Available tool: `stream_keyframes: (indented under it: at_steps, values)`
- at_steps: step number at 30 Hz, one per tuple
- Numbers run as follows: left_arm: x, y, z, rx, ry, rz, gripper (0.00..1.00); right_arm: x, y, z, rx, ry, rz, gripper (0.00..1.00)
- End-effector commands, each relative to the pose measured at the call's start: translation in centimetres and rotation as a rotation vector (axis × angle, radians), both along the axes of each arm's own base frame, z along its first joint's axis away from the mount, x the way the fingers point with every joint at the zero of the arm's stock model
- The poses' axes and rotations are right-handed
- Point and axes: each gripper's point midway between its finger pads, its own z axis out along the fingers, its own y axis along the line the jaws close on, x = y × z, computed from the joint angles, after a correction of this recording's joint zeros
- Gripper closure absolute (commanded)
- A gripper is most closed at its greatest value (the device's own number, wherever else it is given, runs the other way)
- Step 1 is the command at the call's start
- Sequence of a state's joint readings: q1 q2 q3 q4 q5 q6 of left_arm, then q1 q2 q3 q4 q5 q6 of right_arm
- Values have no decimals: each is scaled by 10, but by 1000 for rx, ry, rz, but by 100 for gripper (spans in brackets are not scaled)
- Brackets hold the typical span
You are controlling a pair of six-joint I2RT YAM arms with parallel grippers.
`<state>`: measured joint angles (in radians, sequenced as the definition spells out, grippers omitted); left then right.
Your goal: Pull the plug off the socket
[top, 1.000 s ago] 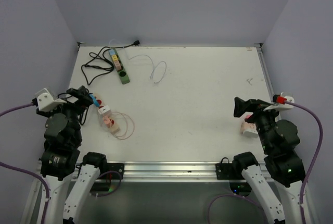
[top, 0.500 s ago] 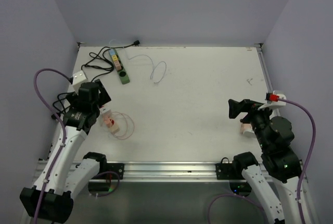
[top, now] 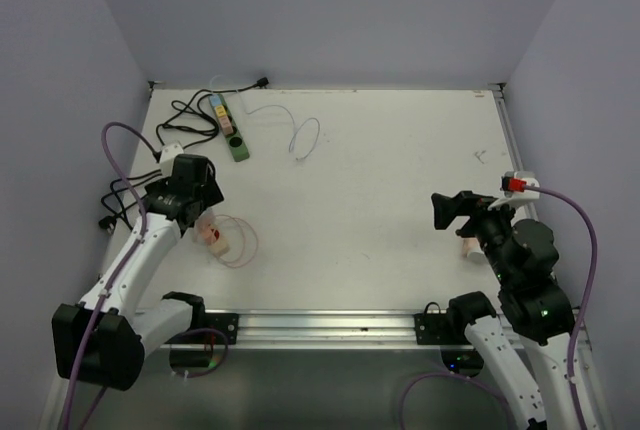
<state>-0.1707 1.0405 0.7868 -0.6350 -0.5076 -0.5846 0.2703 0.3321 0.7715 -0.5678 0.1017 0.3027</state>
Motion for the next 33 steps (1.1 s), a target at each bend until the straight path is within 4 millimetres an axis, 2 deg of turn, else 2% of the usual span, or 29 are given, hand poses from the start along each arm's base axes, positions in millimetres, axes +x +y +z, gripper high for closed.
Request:
stream_keyframes:
  at_steps: [1,9,16,21,28,33]
  values:
    - [1,-1,-9,-19,31,15,0,0,9,16,20,-29,48,1]
    - [-8,-12,-42,-70,122,-5,2,3,13,17,21,-24,65,1]
    - [-13,-15,-62,-79,188,-8,9,5,17,12,23,-17,80,1]
    - [-11,-13,-62,-66,202,-4,19,4,17,11,22,-24,82,2]
    - [-5,-14,-58,-66,187,-15,29,3,18,10,21,-27,91,2]
    - [-1,-18,-52,-72,170,-49,41,2,18,9,22,-33,93,2]
